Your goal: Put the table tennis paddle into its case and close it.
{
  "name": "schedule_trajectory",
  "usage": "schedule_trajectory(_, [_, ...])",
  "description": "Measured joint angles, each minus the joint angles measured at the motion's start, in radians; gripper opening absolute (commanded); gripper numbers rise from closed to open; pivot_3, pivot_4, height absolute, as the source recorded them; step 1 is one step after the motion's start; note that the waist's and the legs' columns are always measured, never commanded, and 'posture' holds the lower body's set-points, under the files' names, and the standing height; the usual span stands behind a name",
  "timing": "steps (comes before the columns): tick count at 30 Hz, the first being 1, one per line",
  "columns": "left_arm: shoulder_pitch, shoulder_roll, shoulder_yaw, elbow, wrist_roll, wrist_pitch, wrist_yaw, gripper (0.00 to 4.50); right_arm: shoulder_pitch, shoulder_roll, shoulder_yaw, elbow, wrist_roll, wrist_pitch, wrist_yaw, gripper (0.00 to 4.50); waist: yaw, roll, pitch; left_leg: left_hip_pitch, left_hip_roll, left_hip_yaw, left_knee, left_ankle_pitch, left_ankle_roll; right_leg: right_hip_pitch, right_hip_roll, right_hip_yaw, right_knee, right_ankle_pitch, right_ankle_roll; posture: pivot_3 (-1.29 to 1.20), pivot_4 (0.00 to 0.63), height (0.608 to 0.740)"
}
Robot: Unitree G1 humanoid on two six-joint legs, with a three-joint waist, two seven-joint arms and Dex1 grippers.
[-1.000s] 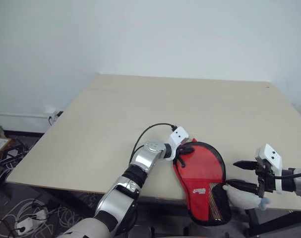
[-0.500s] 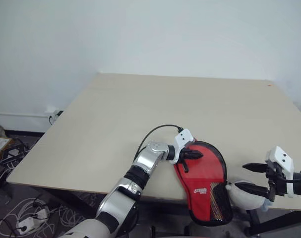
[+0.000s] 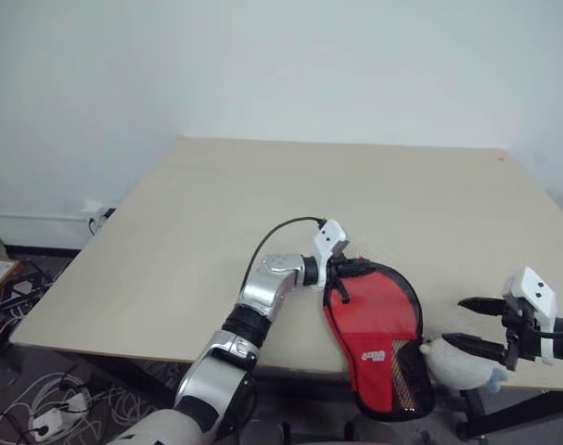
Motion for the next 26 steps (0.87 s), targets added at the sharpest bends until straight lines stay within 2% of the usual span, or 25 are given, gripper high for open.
schedule_trajectory(9, [0.001,0.052,0.082,0.0,-0.013,-0.031,0.123,0.0,-0.189,0.132,0.073,0.021,-0.01,0.0,-0.151,4.43,0.0,0.0,0.001,0.0,0.0,0.001,-0.001,0.0,0.0,-0.002,0.001,0.002,0.002,0.0,0.0,0.0,0.0,0.74])
schedule_trajectory(11, [0.01,0.088,0.12,-0.017,-0.024,-0.031,0.144,0.0,-0.247,0.18,0.108,0.036,-0.018,-0.002,-0.198,4.43,-0.001,-0.002,0.003,0.0,0.0,0.004,-0.001,0.0,0.0,-0.007,0.002,0.006,0.01,0.0,0.001,0.0,0.0,0.74])
schedule_trajectory(17, [0.073,0.198,0.219,-0.089,-0.057,-0.013,0.192,0.0,-0.363,0.296,0.195,0.043,-0.039,0.017,-0.324,4.43,0.0,-0.002,0.003,-0.001,0.001,0.006,-0.001,0.0,0.0,-0.009,0.003,0.007,0.011,0.0,0.001,0.0,0.0,0.74])
schedule_trajectory(26, [0.165,0.229,0.246,-0.261,-0.089,0.077,0.263,0.0,-0.385,0.35,0.275,0.042,-0.045,0.024,-0.354,4.43,0.004,-0.003,0.004,-0.004,0.001,0.006,0.002,0.0,0.001,-0.01,0.002,0.008,0.012,0.001,0.0,0.0,0.0,0.74])
